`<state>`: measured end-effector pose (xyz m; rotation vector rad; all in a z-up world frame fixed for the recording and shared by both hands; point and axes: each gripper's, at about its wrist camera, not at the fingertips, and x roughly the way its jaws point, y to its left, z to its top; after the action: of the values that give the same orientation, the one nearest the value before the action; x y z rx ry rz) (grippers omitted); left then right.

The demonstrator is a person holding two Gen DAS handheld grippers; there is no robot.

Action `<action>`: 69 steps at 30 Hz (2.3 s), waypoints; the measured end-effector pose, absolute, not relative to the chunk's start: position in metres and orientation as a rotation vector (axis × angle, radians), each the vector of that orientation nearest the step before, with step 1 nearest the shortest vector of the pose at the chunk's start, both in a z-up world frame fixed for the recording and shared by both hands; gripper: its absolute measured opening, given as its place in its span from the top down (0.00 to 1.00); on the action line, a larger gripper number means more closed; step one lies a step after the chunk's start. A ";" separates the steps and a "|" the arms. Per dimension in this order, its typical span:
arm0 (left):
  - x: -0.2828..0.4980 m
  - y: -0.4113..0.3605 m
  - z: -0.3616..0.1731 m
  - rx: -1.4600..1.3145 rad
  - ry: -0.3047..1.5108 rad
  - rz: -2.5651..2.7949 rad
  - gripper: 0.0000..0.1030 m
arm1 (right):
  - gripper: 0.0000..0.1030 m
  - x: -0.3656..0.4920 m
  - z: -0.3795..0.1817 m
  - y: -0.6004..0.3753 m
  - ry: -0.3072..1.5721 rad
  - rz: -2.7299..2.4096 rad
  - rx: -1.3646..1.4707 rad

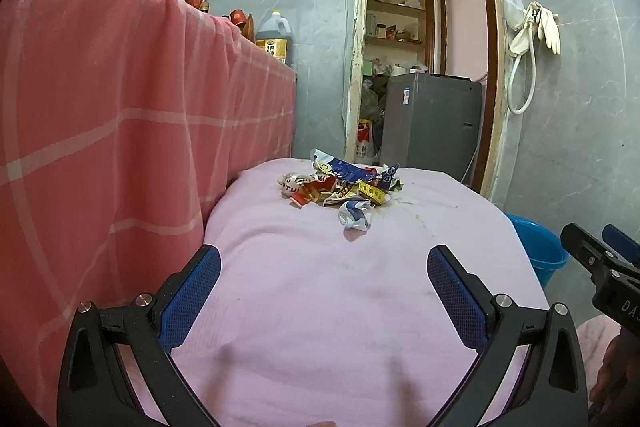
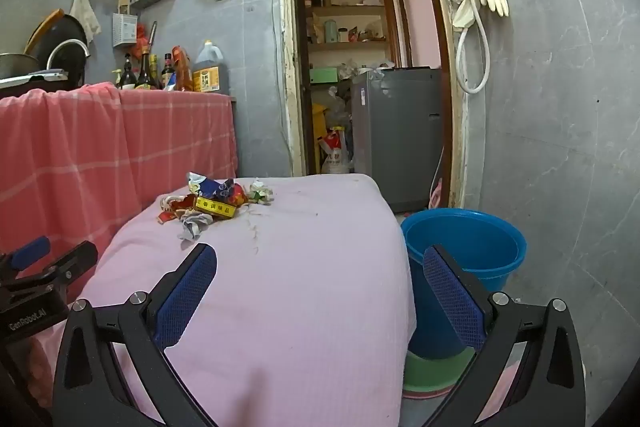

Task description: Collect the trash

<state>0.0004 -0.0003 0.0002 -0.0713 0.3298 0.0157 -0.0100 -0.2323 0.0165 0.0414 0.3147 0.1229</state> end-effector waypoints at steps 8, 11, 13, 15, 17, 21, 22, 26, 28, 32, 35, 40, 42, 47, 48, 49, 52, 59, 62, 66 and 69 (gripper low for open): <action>0.000 0.000 0.000 -0.074 0.320 0.014 0.02 | 0.00 -0.009 0.015 -0.231 0.309 0.125 0.044; 0.000 0.000 0.000 -0.073 0.321 0.014 0.02 | 0.00 -0.009 0.015 -0.231 0.311 0.124 0.043; 0.000 -0.001 0.000 -0.074 0.321 0.015 0.02 | 0.00 -0.009 0.015 -0.231 0.310 0.124 0.043; 0.000 -0.001 0.000 -0.074 0.320 0.015 0.02 | 0.00 -0.009 0.015 -0.231 0.310 0.125 0.043; 0.000 0.000 0.000 -0.075 0.320 0.015 0.02 | 0.00 -0.009 0.015 -0.231 0.311 0.125 0.043; 0.000 0.000 0.000 -0.074 0.320 0.015 0.02 | 0.00 -0.009 0.016 -0.231 0.310 0.125 0.043; 0.000 0.000 0.001 -0.074 0.319 0.015 0.02 | 0.00 -0.009 0.016 -0.231 0.311 0.126 0.043; 0.000 0.000 0.000 -0.077 0.319 0.017 0.02 | 0.00 -0.010 0.016 -0.230 0.310 0.126 0.042; 0.002 0.002 -0.001 -0.079 0.318 0.017 0.02 | 0.00 -0.009 0.016 -0.230 0.310 0.125 0.042; 0.003 0.004 -0.003 -0.084 0.317 0.017 0.02 | 0.00 -0.009 0.016 -0.230 0.311 0.125 0.042; 0.003 0.005 -0.005 -0.084 0.315 0.016 0.02 | 0.00 -0.009 0.016 -0.230 0.310 0.124 0.041; -0.001 0.006 -0.002 -0.087 0.313 0.017 0.02 | 0.00 -0.010 0.016 -0.230 0.311 0.125 0.040; -0.001 0.006 -0.002 -0.087 0.313 0.018 0.02 | 0.00 -0.010 0.016 -0.230 0.310 0.125 0.041; -0.001 0.006 -0.002 -0.088 0.313 0.018 0.02 | 0.00 -0.010 0.016 -0.230 0.311 0.125 0.040; -0.001 0.006 -0.002 -0.087 0.313 0.018 0.02 | 0.00 -0.010 0.016 -0.230 0.311 0.125 0.040; -0.001 0.006 -0.002 -0.087 0.313 0.018 0.02 | 0.00 -0.010 0.016 -0.230 0.311 0.125 0.040; -0.001 0.006 -0.002 -0.088 0.313 0.017 0.02 | 0.00 -0.010 0.015 -0.230 0.311 0.125 0.040; -0.001 0.006 -0.002 -0.088 0.313 0.018 0.02 | 0.00 -0.010 0.015 -0.229 0.312 0.125 0.039; -0.001 0.006 -0.002 -0.089 0.314 0.018 0.02 | 0.00 -0.010 0.015 -0.229 0.311 0.125 0.040; -0.001 0.006 -0.002 -0.089 0.314 0.018 0.02 | 0.00 -0.010 0.015 -0.230 0.312 0.125 0.040; -0.001 0.006 -0.002 -0.089 0.313 0.018 0.02 | 0.00 -0.010 0.015 -0.230 0.313 0.125 0.040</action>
<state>-0.0012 0.0060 -0.0022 -0.0893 0.3135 0.0179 -0.0100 -0.2300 0.0150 0.0405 0.3128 0.1245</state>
